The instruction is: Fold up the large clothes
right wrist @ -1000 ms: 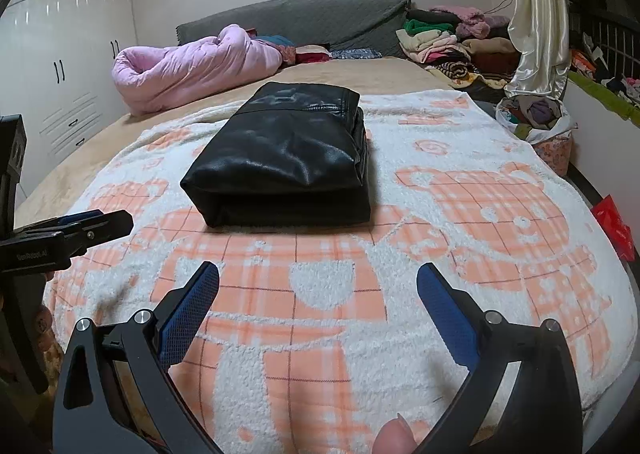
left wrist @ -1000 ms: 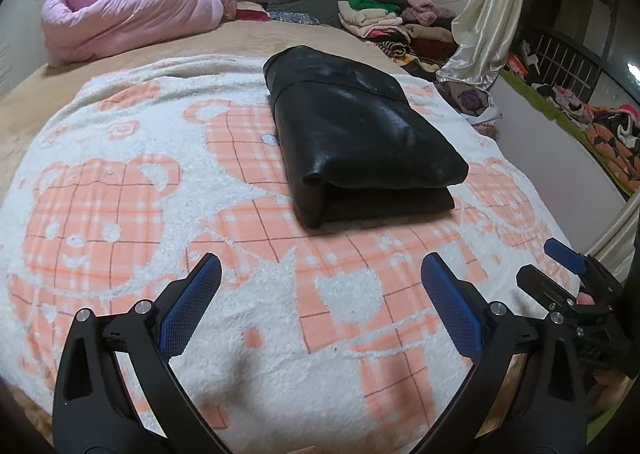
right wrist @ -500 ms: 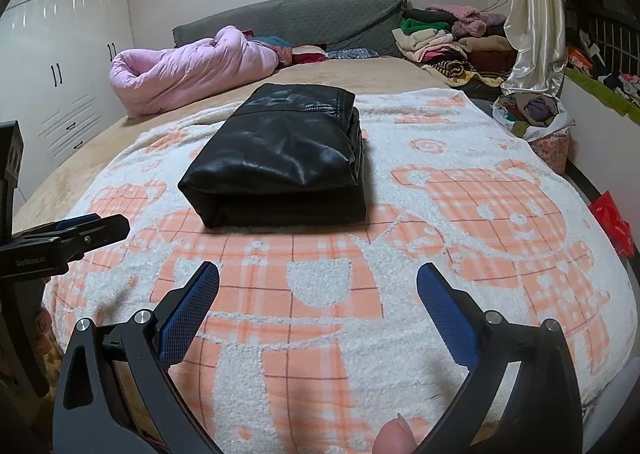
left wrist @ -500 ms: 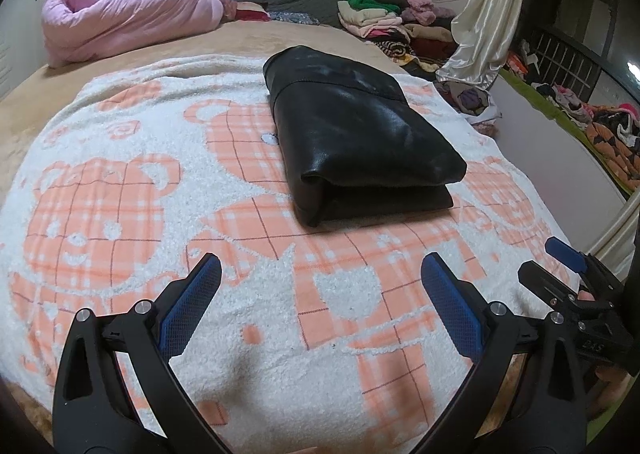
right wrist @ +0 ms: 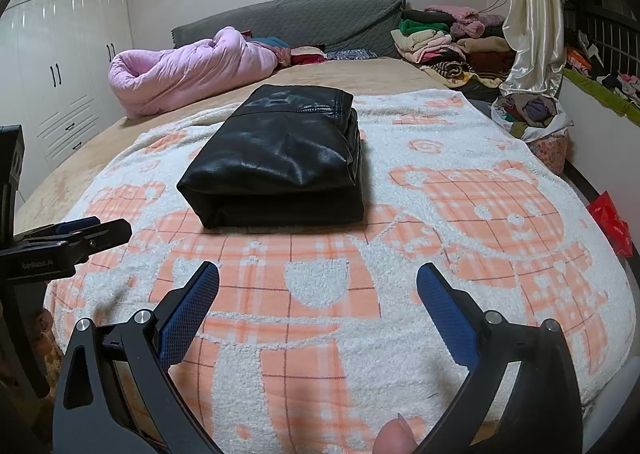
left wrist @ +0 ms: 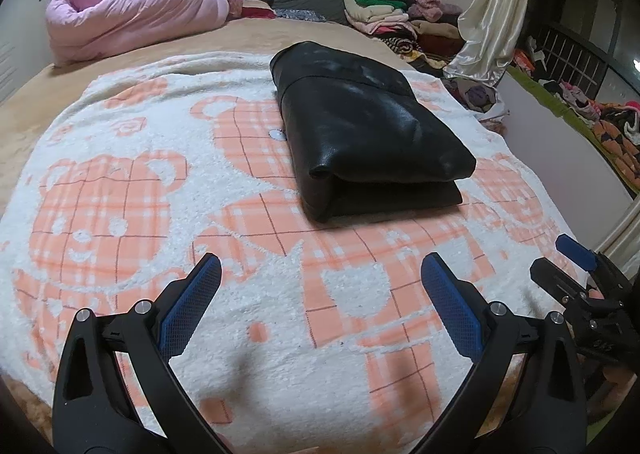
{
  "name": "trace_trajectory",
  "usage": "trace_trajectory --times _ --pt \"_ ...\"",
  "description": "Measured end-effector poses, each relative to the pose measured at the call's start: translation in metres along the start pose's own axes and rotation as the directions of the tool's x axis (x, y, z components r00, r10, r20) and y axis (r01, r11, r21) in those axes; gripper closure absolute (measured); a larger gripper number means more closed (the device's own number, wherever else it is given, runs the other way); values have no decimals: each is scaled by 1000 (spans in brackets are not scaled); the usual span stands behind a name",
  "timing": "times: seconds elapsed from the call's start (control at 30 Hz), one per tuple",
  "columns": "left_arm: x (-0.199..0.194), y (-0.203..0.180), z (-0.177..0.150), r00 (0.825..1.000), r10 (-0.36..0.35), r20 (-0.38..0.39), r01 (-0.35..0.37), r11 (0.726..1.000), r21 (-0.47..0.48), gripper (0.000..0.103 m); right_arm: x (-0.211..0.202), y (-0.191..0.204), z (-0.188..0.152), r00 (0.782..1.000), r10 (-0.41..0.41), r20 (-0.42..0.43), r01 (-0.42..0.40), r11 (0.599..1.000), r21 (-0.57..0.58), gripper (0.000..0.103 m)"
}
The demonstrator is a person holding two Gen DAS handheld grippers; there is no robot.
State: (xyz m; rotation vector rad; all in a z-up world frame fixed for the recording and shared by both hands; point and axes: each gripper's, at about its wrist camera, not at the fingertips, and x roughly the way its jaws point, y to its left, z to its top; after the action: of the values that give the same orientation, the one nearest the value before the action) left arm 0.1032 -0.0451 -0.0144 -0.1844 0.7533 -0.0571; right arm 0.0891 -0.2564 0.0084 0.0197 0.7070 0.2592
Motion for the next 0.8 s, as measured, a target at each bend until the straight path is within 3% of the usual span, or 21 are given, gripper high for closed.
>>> trace_trajectory --times 0.8 --pt "0 0 -1 1000 19 -9 -19 1000 2 9 0 0 0 1000 -4 -2 4 1000 4 4"
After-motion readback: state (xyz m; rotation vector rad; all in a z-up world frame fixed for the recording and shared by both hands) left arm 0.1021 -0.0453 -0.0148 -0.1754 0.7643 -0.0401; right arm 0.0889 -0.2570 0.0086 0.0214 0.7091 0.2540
